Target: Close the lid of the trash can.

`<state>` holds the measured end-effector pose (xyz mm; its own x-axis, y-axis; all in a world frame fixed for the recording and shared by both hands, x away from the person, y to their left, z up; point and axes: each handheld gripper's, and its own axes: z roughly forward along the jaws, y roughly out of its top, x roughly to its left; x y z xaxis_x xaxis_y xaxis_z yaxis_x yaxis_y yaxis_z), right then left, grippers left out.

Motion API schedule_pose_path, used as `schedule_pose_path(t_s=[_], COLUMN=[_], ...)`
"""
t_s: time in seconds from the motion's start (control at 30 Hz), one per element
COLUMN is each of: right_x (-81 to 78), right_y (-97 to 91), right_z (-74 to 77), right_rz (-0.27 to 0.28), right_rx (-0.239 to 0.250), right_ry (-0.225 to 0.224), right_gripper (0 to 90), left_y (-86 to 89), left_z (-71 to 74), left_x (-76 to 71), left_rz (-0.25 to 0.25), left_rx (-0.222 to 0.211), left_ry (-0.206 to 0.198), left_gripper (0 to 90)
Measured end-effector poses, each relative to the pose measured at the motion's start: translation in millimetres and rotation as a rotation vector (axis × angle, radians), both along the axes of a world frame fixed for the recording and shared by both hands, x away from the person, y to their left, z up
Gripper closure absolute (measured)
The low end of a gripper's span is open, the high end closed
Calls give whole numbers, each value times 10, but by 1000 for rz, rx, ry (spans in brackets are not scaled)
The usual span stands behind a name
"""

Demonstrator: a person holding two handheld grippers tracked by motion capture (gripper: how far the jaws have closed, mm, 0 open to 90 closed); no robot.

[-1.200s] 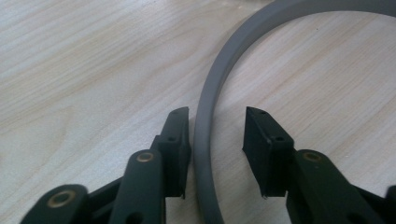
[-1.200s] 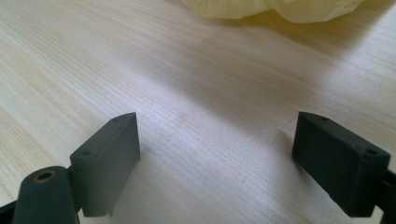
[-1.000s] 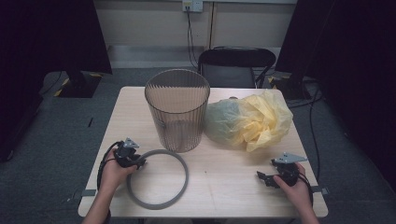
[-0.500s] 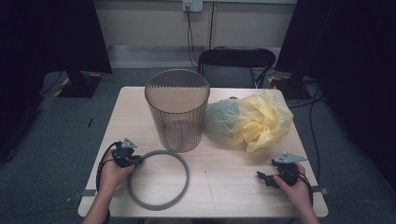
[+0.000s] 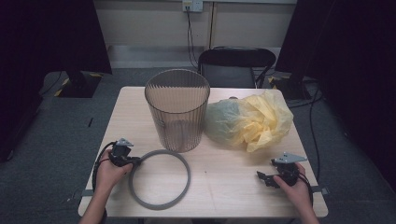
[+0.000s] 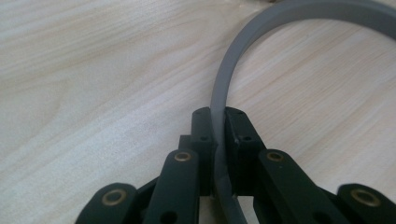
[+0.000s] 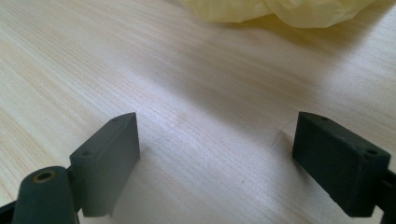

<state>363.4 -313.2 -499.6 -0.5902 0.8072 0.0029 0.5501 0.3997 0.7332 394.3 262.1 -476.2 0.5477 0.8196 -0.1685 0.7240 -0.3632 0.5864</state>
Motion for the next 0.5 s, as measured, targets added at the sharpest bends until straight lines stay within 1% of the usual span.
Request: schedule_pose_path(t_s=[0.17,0.23,0.27,0.3,0.43,0.5], right_x=[0,0,0,0,0,0], right_y=[0,0,-1,0,-1,0], right_z=[0,0,0,0,0,0], right_rz=[0,0,1,0,1,0], right_rx=[0,0,0,0,0,0], right_ry=[0,0,1,0,1,0], right_gripper=[140,140,141,141,141,141], left_y=[26,29,32,30,25,16], left_z=[72,115,141,154,251,291], left_x=[-8,-10,-8,-8,10,13], left_rz=[5,5,3,9,5,2], left_rx=[-58,-78,-101,-115,-136,-132], left_ry=[12,7,9,11,18,13], left_gripper=[831,833,834,835,837,838])
